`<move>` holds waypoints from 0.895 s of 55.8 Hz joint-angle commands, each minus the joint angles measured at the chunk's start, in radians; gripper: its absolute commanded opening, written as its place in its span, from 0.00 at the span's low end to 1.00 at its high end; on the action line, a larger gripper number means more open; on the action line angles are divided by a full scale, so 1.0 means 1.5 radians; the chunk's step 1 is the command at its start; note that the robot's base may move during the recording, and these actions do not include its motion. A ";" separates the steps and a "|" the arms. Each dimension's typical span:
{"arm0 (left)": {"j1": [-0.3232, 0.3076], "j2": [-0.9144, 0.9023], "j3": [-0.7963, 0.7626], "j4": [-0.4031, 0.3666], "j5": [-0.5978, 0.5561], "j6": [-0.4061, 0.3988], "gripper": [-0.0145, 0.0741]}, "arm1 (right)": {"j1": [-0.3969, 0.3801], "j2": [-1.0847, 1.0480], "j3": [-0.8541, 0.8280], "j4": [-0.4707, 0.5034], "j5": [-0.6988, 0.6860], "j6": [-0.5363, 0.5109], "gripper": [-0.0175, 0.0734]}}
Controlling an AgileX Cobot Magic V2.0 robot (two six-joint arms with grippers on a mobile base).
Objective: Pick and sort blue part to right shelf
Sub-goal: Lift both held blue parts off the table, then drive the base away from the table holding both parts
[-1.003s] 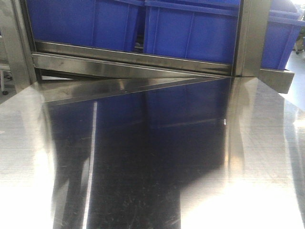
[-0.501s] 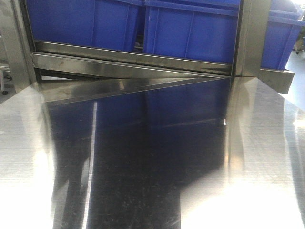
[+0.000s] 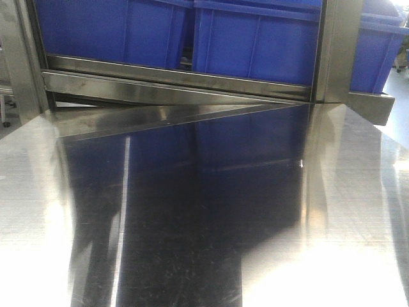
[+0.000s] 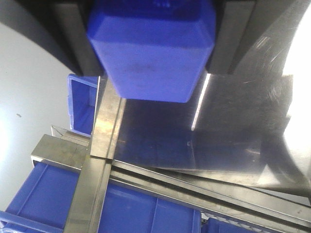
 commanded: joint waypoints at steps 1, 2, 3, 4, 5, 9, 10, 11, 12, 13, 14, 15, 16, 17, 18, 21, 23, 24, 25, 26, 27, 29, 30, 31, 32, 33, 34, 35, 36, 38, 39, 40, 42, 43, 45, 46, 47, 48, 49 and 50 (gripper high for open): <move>-0.004 0.002 -0.020 -0.004 -0.061 -0.002 0.50 | -0.001 0.002 -0.018 -0.009 -0.057 -0.007 0.45; -0.004 0.002 -0.020 -0.004 -0.061 -0.002 0.50 | -0.001 0.002 -0.018 -0.009 -0.057 -0.007 0.45; -0.004 0.002 -0.020 -0.004 -0.061 -0.002 0.50 | -0.001 0.002 -0.018 -0.009 -0.057 -0.007 0.45; -0.004 0.002 -0.020 -0.004 -0.061 -0.002 0.50 | -0.001 0.002 -0.018 -0.009 -0.057 -0.007 0.45; -0.004 0.002 -0.020 -0.004 -0.061 -0.002 0.50 | -0.001 0.002 -0.018 -0.009 -0.057 -0.007 0.45; -0.004 0.002 -0.020 -0.004 -0.061 -0.002 0.50 | -0.001 0.002 -0.018 -0.009 -0.057 -0.007 0.45; -0.004 0.002 -0.020 -0.004 -0.061 -0.002 0.50 | -0.001 0.002 -0.018 -0.009 -0.057 -0.007 0.45; -0.004 0.002 -0.020 -0.004 -0.061 -0.002 0.50 | -0.001 0.002 -0.018 -0.009 -0.057 -0.007 0.45; -0.004 0.002 -0.020 -0.004 -0.061 -0.002 0.50 | -0.001 0.002 -0.018 -0.009 -0.057 -0.007 0.45; -0.004 0.002 -0.020 -0.004 -0.061 -0.002 0.50 | -0.001 0.002 -0.018 -0.009 -0.057 -0.007 0.45; -0.004 0.002 -0.020 -0.004 -0.061 -0.002 0.50 | -0.001 0.002 -0.018 -0.009 -0.057 -0.007 0.45; -0.004 0.002 -0.020 -0.004 -0.061 -0.002 0.50 | -0.001 0.002 -0.018 -0.009 -0.057 -0.007 0.45; -0.004 0.002 -0.020 -0.004 -0.061 -0.002 0.50 | -0.001 0.002 -0.018 -0.009 -0.057 -0.007 0.45; -0.004 0.002 -0.020 -0.004 -0.061 -0.002 0.50 | -0.001 0.002 -0.018 -0.009 -0.057 -0.007 0.45; -0.004 0.004 -0.020 -0.004 -0.061 -0.002 0.50 | -0.001 0.002 -0.018 -0.009 -0.057 -0.007 0.45; -0.004 0.004 -0.020 -0.004 -0.061 -0.002 0.50 | -0.001 0.002 -0.018 -0.009 -0.057 -0.007 0.45; -0.004 0.004 -0.020 -0.004 -0.061 -0.002 0.50 | -0.001 0.002 -0.018 -0.009 -0.057 -0.007 0.45; -0.004 0.004 -0.020 -0.004 -0.062 -0.002 0.50 | -0.001 0.002 -0.018 -0.009 -0.057 -0.007 0.45; -0.004 0.004 -0.020 -0.004 -0.062 -0.002 0.50 | -0.001 0.002 -0.018 -0.009 -0.057 -0.007 0.45; -0.004 0.004 -0.020 -0.004 -0.062 -0.002 0.50 | -0.001 0.002 -0.018 -0.009 -0.057 -0.007 0.45; -0.004 0.004 -0.020 -0.004 -0.062 -0.002 0.50 | -0.001 0.002 -0.018 -0.009 -0.057 -0.007 0.45; -0.004 0.004 -0.020 -0.004 -0.062 -0.002 0.50 | -0.001 0.002 -0.018 -0.009 -0.057 -0.007 0.45; -0.004 0.004 -0.020 -0.004 -0.062 -0.002 0.50 | -0.001 0.002 -0.018 -0.009 -0.057 -0.007 0.45; -0.004 0.004 -0.020 -0.004 -0.062 -0.002 0.50 | -0.001 0.002 -0.018 -0.009 -0.057 -0.007 0.45; -0.004 0.004 -0.020 -0.004 -0.062 -0.002 0.50 | -0.001 0.002 -0.018 -0.009 -0.057 -0.007 0.45; -0.004 0.004 -0.020 -0.004 -0.062 -0.002 0.50 | -0.001 0.002 -0.018 -0.009 -0.057 -0.007 0.45; -0.004 0.004 -0.020 -0.004 -0.062 -0.002 0.50 | -0.001 0.002 -0.018 -0.009 -0.057 -0.007 0.45; -0.004 0.004 -0.020 -0.004 -0.062 -0.002 0.50 | -0.001 0.002 -0.018 -0.009 -0.057 -0.007 0.45; -0.004 0.004 -0.020 -0.004 -0.062 -0.002 0.50 | -0.001 0.002 -0.018 -0.009 -0.057 -0.007 0.45; -0.004 0.004 -0.020 -0.004 -0.062 -0.002 0.50 | -0.001 0.002 -0.018 -0.009 -0.057 -0.007 0.45; -0.004 0.004 -0.020 -0.004 -0.062 -0.002 0.50 | -0.001 0.002 -0.018 -0.009 -0.057 -0.007 0.45; -0.004 0.004 -0.020 -0.004 -0.062 -0.002 0.50 | -0.001 0.002 -0.018 -0.009 -0.057 -0.007 0.45; -0.004 0.004 -0.020 -0.004 -0.062 -0.002 0.50 | -0.001 0.002 -0.018 -0.009 -0.057 -0.007 0.45; -0.004 0.004 -0.020 -0.004 -0.062 -0.002 0.50 | -0.001 0.002 -0.018 -0.009 -0.057 -0.007 0.45; -0.004 0.004 -0.020 -0.004 -0.062 -0.002 0.50 | -0.001 0.002 -0.018 -0.009 -0.057 -0.007 0.45; -0.004 0.004 -0.020 -0.004 -0.062 -0.002 0.50 | -0.001 0.002 -0.018 -0.009 -0.057 -0.007 0.45; -0.004 0.004 -0.020 -0.004 -0.062 -0.002 0.50 | -0.001 0.002 -0.018 -0.009 -0.057 -0.007 0.45; -0.004 0.004 -0.020 -0.004 -0.062 -0.002 0.50 | -0.001 0.002 -0.018 -0.009 -0.057 -0.007 0.45; -0.004 0.004 -0.020 -0.004 -0.062 -0.002 0.50 | -0.001 0.002 -0.018 -0.009 -0.057 -0.007 0.45; -0.004 0.004 -0.020 -0.004 -0.062 -0.002 0.50 | -0.001 0.002 -0.018 -0.009 -0.057 -0.007 0.45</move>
